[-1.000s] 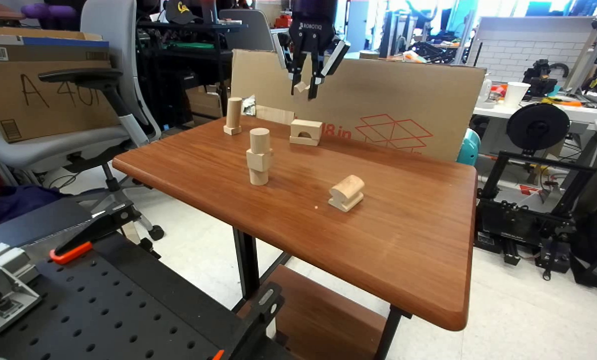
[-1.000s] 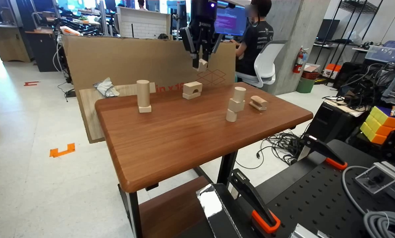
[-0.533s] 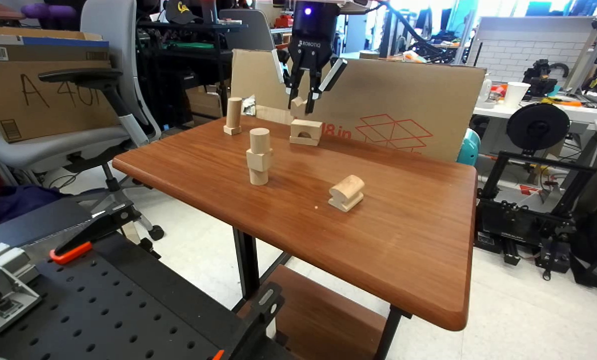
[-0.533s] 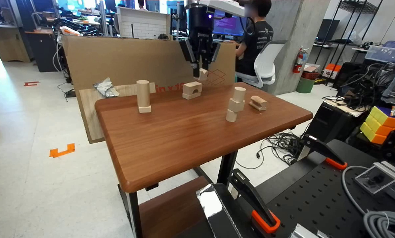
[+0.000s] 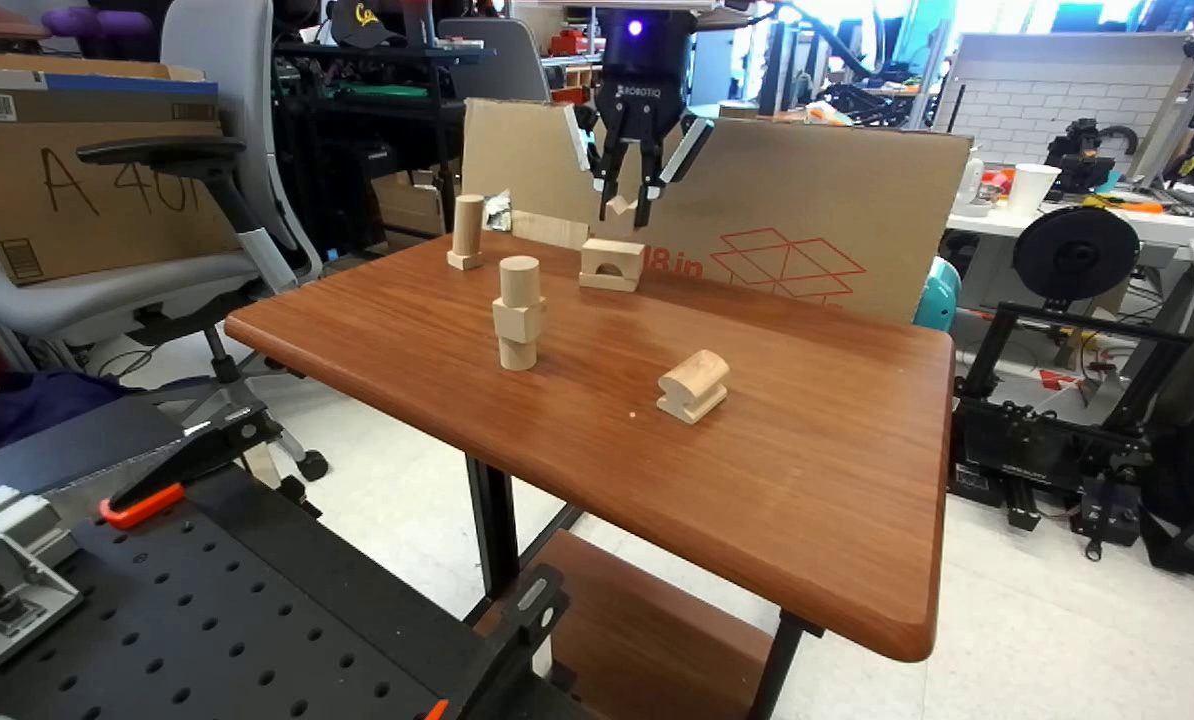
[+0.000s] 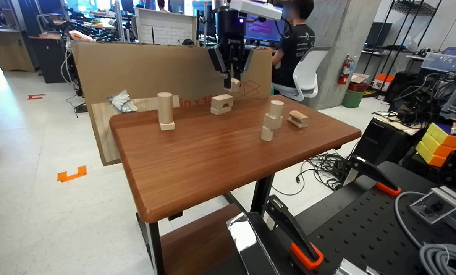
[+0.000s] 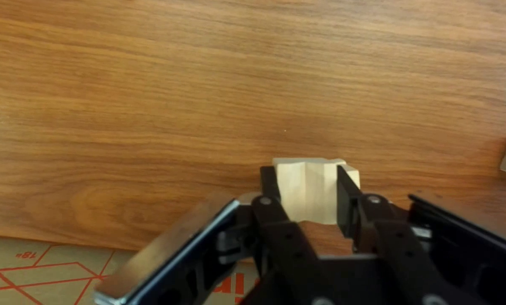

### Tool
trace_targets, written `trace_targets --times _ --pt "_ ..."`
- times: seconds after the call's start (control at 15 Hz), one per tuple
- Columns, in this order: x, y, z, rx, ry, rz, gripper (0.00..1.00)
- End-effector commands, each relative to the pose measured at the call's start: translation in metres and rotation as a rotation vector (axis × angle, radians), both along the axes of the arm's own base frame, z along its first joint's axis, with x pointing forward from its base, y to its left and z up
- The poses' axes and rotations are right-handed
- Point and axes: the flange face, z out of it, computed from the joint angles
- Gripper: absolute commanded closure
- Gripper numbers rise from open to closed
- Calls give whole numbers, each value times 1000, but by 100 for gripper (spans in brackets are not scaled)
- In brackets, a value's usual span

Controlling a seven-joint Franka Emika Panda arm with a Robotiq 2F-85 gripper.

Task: Put the wooden block that is at the right back corner on the blocks in the back

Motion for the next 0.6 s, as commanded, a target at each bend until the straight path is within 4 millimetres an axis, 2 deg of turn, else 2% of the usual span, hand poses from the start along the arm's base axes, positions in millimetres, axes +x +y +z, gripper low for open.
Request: trace_targets --times 0.0,0.53 --pt "8 4 -2 -25 15 13 92" --pt "14 19 -11 -36 16 41 92"
